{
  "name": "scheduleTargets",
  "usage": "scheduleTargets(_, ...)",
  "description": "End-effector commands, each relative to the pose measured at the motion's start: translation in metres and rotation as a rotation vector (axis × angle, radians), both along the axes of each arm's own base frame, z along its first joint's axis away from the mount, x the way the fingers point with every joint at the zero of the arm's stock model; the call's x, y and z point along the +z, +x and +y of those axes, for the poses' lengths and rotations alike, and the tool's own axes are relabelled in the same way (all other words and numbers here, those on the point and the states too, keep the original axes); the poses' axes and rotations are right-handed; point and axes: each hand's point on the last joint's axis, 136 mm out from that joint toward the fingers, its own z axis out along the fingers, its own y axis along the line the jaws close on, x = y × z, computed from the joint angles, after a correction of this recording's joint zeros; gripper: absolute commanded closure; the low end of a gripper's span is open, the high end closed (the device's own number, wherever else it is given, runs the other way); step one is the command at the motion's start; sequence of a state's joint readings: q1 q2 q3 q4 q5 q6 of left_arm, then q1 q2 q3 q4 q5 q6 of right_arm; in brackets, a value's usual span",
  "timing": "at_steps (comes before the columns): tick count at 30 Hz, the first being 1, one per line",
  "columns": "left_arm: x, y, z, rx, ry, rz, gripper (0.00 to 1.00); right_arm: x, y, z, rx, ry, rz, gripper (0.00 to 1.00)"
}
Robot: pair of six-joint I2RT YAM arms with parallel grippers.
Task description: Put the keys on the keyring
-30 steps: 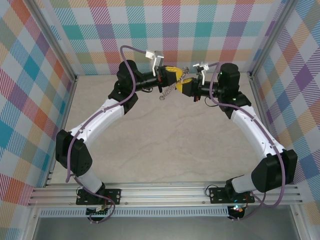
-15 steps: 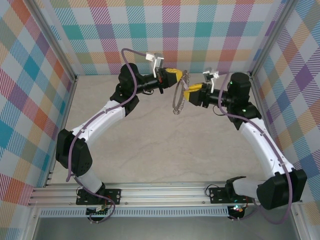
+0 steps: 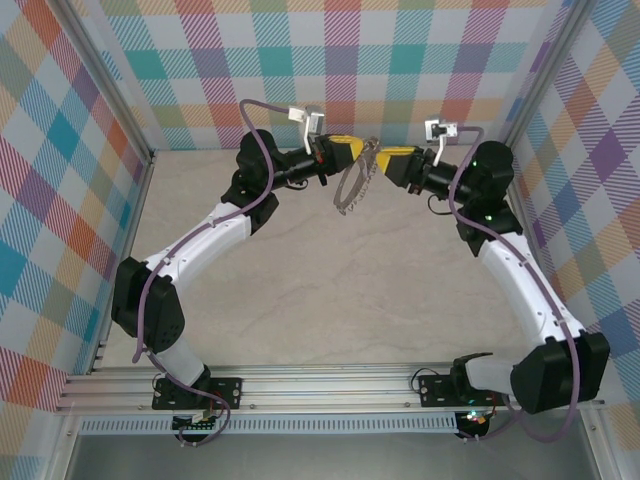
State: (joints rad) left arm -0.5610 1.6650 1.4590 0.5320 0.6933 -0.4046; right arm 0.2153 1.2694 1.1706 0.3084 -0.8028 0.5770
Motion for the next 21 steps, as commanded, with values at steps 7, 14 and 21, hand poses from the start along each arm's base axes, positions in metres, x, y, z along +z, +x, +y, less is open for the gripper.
scheduleTargets(7,0.023,-0.006,0.003,0.0,-0.06,-0.053,1.0,0.033,0.004,0.006,0.089,0.115,-0.019,0.67)
scheduleTargets(14,0.023,-0.005,0.002,-0.003,-0.061,-0.051,1.0,0.034,0.007,0.009,0.111,0.129,-0.013,0.69)
scheduleTargets(21,0.024,-0.004,0.0,-0.005,-0.063,-0.052,1.0,0.033,0.008,0.012,0.135,0.132,-0.004,0.7)
